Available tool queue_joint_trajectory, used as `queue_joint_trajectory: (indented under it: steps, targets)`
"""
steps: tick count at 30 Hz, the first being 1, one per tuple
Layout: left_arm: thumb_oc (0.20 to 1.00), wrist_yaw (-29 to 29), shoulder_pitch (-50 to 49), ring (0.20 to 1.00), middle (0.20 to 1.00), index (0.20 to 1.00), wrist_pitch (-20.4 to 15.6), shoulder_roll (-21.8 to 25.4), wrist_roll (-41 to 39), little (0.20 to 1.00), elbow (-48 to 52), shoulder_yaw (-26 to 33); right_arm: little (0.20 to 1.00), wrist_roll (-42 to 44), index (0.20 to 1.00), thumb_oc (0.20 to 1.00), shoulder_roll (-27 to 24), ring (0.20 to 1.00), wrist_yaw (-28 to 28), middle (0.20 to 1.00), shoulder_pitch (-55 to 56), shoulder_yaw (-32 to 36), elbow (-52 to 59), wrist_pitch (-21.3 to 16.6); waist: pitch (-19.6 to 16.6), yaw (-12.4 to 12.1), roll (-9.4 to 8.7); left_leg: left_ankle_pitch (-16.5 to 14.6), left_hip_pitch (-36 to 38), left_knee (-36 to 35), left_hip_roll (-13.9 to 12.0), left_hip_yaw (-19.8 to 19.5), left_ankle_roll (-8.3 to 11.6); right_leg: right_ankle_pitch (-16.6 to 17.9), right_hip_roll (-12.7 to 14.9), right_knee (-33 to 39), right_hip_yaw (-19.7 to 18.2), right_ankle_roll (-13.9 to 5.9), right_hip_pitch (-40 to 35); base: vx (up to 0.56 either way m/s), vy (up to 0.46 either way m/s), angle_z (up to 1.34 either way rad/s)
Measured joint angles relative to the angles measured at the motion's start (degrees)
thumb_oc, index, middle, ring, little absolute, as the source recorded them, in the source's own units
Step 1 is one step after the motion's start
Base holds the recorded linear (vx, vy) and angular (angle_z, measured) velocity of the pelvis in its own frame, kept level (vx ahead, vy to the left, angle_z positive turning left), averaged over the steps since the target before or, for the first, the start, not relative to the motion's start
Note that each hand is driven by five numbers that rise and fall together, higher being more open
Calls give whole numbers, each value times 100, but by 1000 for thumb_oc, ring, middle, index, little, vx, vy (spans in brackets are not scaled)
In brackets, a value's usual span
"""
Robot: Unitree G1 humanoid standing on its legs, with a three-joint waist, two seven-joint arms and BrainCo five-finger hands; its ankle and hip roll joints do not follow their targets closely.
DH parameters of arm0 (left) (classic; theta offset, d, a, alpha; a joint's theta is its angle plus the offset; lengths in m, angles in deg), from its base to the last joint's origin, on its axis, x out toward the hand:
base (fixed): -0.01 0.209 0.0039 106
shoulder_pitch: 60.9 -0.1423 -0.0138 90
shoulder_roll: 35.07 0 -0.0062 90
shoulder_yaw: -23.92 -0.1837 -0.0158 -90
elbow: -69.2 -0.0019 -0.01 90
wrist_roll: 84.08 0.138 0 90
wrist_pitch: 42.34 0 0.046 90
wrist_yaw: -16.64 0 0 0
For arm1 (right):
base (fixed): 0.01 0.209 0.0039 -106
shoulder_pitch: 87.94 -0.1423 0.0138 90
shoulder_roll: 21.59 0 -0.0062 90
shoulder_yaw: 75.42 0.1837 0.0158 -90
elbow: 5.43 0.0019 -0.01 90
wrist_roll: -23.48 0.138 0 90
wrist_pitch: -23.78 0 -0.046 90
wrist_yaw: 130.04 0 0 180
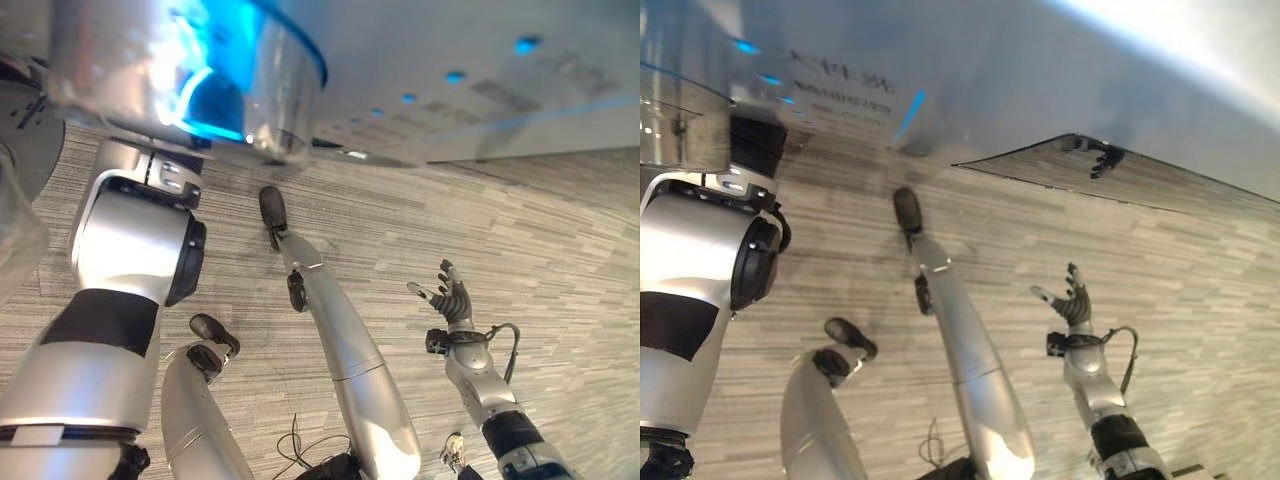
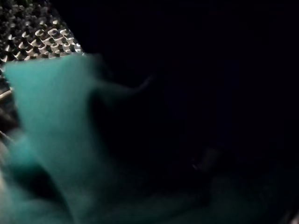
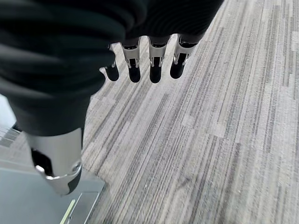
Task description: Grab the laundry basket,head to the washer,open it,put in the laundry and shut it.
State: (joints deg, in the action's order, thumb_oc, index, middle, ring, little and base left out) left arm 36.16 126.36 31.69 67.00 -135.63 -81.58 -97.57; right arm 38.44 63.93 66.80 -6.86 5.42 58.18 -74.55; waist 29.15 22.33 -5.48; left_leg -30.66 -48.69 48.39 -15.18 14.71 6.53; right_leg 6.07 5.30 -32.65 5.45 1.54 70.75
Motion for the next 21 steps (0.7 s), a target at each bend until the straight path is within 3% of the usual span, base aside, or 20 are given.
queue_joint_trajectory:
  steps: [2, 4, 6, 8, 10, 12, 15, 17, 18, 19, 20, 21]
  targets:
    - [1000, -300, 24, 1000, 1000, 1000, 579, 107, 1709, 1000, -323, -1182, 1000, 1, 1000, 1000, -106, 1000, -114, 1000, 153, 114, -47, -5, -60, -63, 125, 67, -38, -70, 86, -11, 5, -5, 77, 1, 7, 6, 37, -39, 0, 18]
    - [1000, -460, 34, 1000, 1000, 1000, 864, 87, 2610, 1000, -317, -1352, 1000, 2, 1000, 1000, -127, 1000, -180, 1000, 146, 116, -133, -5, -52, -141, 140, 87, -82, -61, 89, -19, 17, 6, 99, -7, 6, 20, 71, -65, 11, 8]
    - [1000, -372, 341, 1000, 1000, 1000, 1174, 137, 4777, 1000, -381, -2749, 1000, 4, 1000, 1000, -206, 1000, -243, 1000, 40, 15, -459, -76, -41, -240, 162, 132, -55, -97, 135, -28, 3, 3, 166, -22, 14, 28, 45, -29, 37, 16]
    - [1000, -233, 356, 1000, 1000, 1000, 1341, 179, 6081, 1000, -299, -2976, 1000, 4, 1000, 1000, -208, 1000, -318, 1000, -65, -28, -629, -113, -40, -279, 162, 155, -95, -82, 144, -45, 9, 1, 198, -23, 30, 28, 52, -5, 9, 15]
    - [1000, -220, 353, 1000, 1000, 1000, 1453, 176, 6601, 1000, -296, -2933, 1000, 4, 1000, 1000, -207, 1000, -329, 1000, -69, -33, -610, -180, -41, -287, 162, 159, -117, -56, 153, -75, 10, 2, 219, -27, 46, 28, 47, -67, 71, 8]
    - [1000, -365, 96, 1000, 1000, 1000, 1741, 456, 7797, 1000, 637, -3186, 1000, 18, 1000, 1000, -236, 1000, -315, 1000, -222, -101, -960, -203, 0, -338, 246, 180, 17, -98, 187, -148, 4, 1, 283, -28, 123, 40, -117, -82, 55, 10]
    - [1000, -496, -404, 1000, 1000, 1000, 1766, 644, 8353, 1000, 1385, -2926, 1000, 13, 1000, 1000, -187, 1000, -331, 1000, -188, -154, -1076, -196, 6, -495, 263, 207, 257, -183, 221, -177, 29, -14, 316, -44, 143, 56, -353, -65, 37, 8]
    - [1000, -527, -1430, 1000, 1000, 1000, 1742, 939, 8407, 1000, 2568, -1901, 1000, 17, 1000, 1000, -153, 1000, -325, 1000, -182, -102, -1083, -185, 12, -567, 322, 287, 441, -308, 326, -177, 14, -16, 423, -48, 142, 58, -498, -79, 48, 17]
    - [1000, -533, -1817, 1000, 1000, 1000, 1744, 1002, 8397, 1000, 2954, -1701, 1000, 16, 1000, 1000, -145, 1000, -327, 1000, -126, -109, -1090, -166, 6, -584, 338, 320, 524, -360, 373, -207, 12, -47, 460, -52, 151, 65, -574, -56, 70, 23]
    - [1000, -556, -2333, 1000, 1000, 1000, 1724, 978, 8316, 1000, 3277, -1283, 1000, 11, 1000, 1000, -77, 1000, -332, 1000, -108, -103, -1143, -150, -2, -641, 357, 340, 589, -386, 413, -262, 17, -70, 489, -34, 174, 53, -672, -64, 85, 19]
    - [1000, -521, -3279, 1000, 1000, 1000, 1718, 813, 8089, 1000, 3875, -400, 1000, 6, 1000, 1000, 53, 1000, -334, 1000, -70, -49, -1230, -128, -15, -682, 379, 351, 721, -426, 424, -298, 18, -86, 485, -8, 194, 44, -813, -48, 88, 14]
    - [1000, -505, -3911, 1000, 1000, 1000, 1698, 661, 7894, 1000, 4134, -51, 1000, 2, 1000, 1000, 121, 1000, -343, 1000, -17, -50, -1296, -69, -16, -752, 381, 386, 850, -482, 450, -300, 16, -93, 498, 15, 192, 39, -931, -49, 98, 8]
